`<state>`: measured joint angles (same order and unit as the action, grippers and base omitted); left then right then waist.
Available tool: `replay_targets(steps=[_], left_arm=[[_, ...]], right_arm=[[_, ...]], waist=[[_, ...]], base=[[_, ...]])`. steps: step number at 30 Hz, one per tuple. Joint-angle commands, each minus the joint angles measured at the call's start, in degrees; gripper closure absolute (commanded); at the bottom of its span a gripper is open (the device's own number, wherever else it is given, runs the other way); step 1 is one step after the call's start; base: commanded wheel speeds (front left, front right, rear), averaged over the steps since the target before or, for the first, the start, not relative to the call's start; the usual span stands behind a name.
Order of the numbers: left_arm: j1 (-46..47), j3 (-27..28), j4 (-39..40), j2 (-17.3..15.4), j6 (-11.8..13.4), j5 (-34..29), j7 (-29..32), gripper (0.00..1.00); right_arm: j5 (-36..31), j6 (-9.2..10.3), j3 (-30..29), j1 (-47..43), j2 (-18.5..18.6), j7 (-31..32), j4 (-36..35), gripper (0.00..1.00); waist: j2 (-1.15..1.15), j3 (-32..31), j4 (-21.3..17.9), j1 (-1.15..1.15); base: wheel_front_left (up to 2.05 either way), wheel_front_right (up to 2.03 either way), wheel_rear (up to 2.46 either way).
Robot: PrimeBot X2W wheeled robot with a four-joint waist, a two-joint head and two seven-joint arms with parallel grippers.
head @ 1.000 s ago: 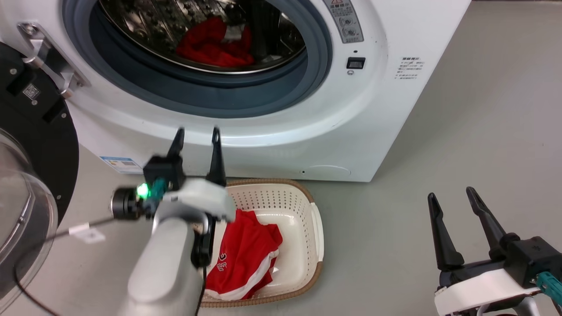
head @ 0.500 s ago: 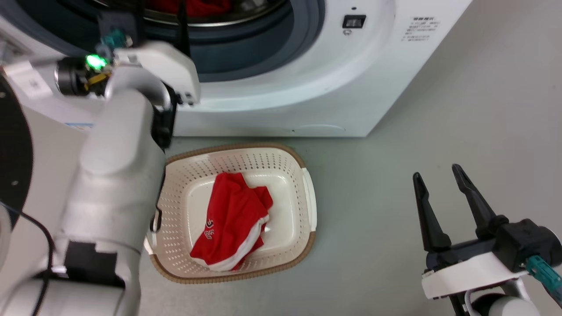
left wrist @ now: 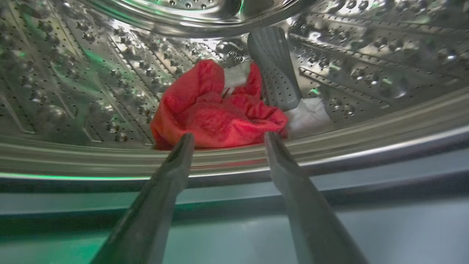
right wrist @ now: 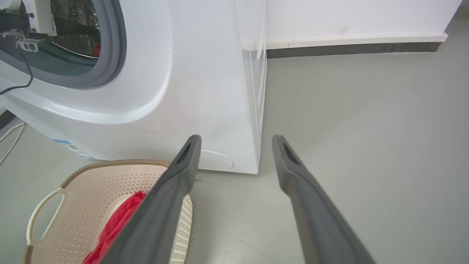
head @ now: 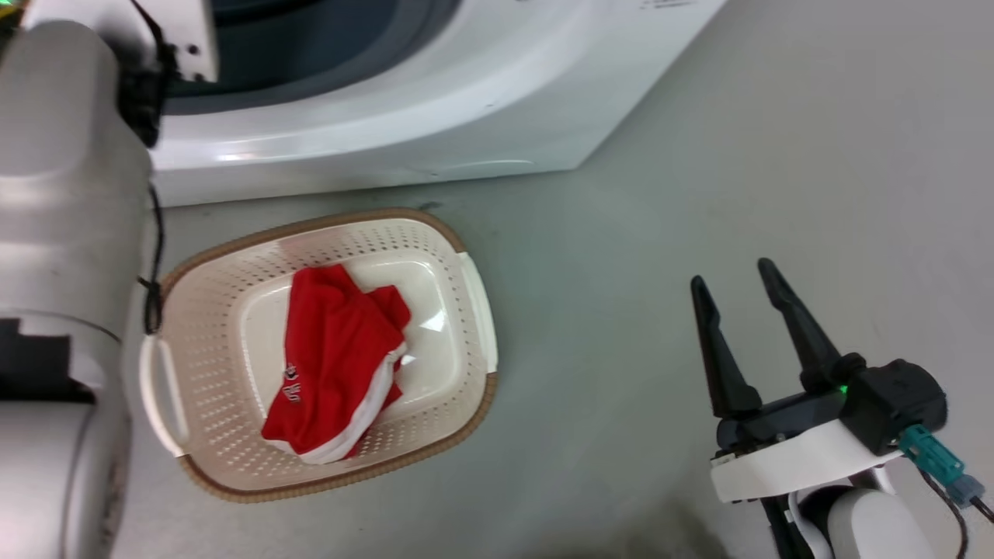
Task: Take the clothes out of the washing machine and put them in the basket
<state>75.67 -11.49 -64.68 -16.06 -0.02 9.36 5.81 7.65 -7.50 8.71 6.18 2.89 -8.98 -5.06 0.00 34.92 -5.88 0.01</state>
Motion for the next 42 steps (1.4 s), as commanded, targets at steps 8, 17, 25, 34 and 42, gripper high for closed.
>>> replay_targets(steps=[8,17,25,34,42], left_arm=[[8.3,-2.3,-2.9,-6.3,0.0,-2.5,10.4,0.0],[14.0,-4.8,-3.6,-13.1,-0.5,-4.9,21.2,0.0],[15.4,-6.3,-4.2,-17.1,0.3,-6.0,33.0,0.0],[13.0,-6.5,1.3,-19.3,3.1,-5.3,37.1,1.0],[6.7,-5.7,11.3,-21.0,5.8,-4.3,27.5,1.0]], right_arm=[[2.4,0.02,2.7,2.7,0.0,-2.6,2.7,0.0],[5.0,0.02,5.7,3.0,0.0,-4.6,5.3,0.0],[6.5,0.02,7.8,1.8,0.0,-5.6,6.6,0.0],[7.5,0.02,8.5,1.6,0.0,-6.0,6.8,0.0],[7.1,0.02,8.0,2.3,0.0,-6.1,7.0,0.0]], waist=[[0.0,5.9,-6.5,-0.01],[0.0,8.9,-12.3,-0.01],[0.0,9.6,-15.7,-0.01],[0.0,9.3,-16.8,-0.01],[0.0,7.8,-16.5,-0.01]], base=[[0.0,0.0,0.0],[0.0,0.0,0.0],[0.0,0.0,0.0],[0.0,0.0,0.0],[0.0,0.0,0.0]])
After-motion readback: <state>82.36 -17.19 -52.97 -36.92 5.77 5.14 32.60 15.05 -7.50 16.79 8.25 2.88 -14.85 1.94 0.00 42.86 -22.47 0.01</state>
